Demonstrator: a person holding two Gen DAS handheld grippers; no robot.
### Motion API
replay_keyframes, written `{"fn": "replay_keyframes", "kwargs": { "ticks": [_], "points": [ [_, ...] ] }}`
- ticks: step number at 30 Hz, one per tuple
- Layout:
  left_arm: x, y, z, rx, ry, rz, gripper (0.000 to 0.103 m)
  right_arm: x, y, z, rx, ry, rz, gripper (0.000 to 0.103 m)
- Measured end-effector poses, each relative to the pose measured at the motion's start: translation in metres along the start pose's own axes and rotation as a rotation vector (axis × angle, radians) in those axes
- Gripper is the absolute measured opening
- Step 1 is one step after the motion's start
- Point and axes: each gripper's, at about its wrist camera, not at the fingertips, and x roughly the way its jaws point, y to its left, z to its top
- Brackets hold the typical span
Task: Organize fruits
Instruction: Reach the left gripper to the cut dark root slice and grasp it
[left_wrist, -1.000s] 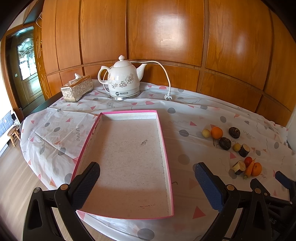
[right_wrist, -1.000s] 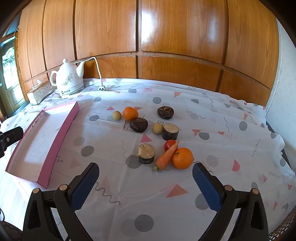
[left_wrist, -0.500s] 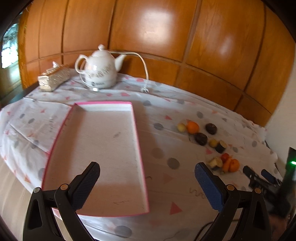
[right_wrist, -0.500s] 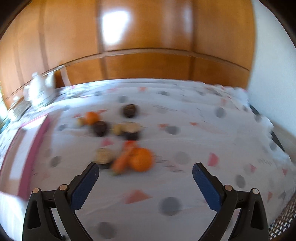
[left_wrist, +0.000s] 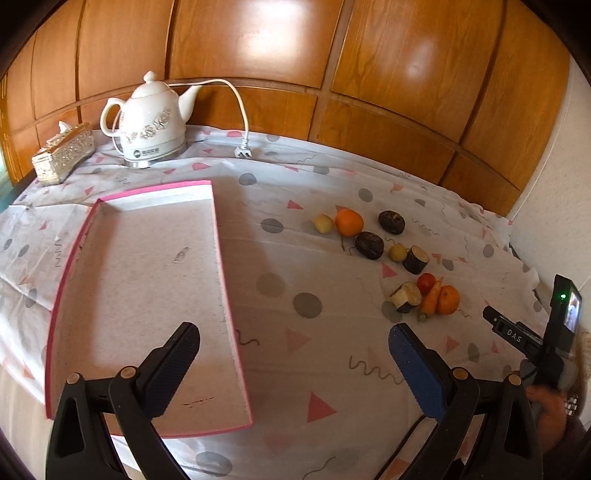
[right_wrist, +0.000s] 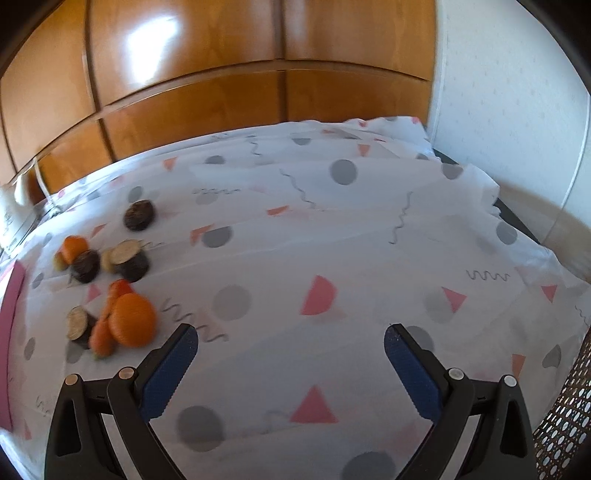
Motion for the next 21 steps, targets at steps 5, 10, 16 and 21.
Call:
{"fn": "replay_keyframes", "kwargs": {
  "ticks": [5,10,16,21],
  "points": [
    [0.008,-0.006,0.004,0.028,0.023,-0.008,0.103,0.006,-0.015,0.002,0.039,0.010,-0.027,0.103],
    [0.017,-0.016,0.009,0.074,0.018,-0.015,0.103,0.010,-0.020,0.002,0.043,0.015,-0.030,0.103],
    [0.035,-0.032,0.018,0.138,0.059,-0.026,0.103,0.013,-0.025,0.002,0.047,0.011,-0.045,0.103],
    [0.053,-0.049,0.022,0.202,0.097,-0.029,0.103,0.015,-0.032,0.002,0.059,0.010,-0.061,0.103]
  ]
}}
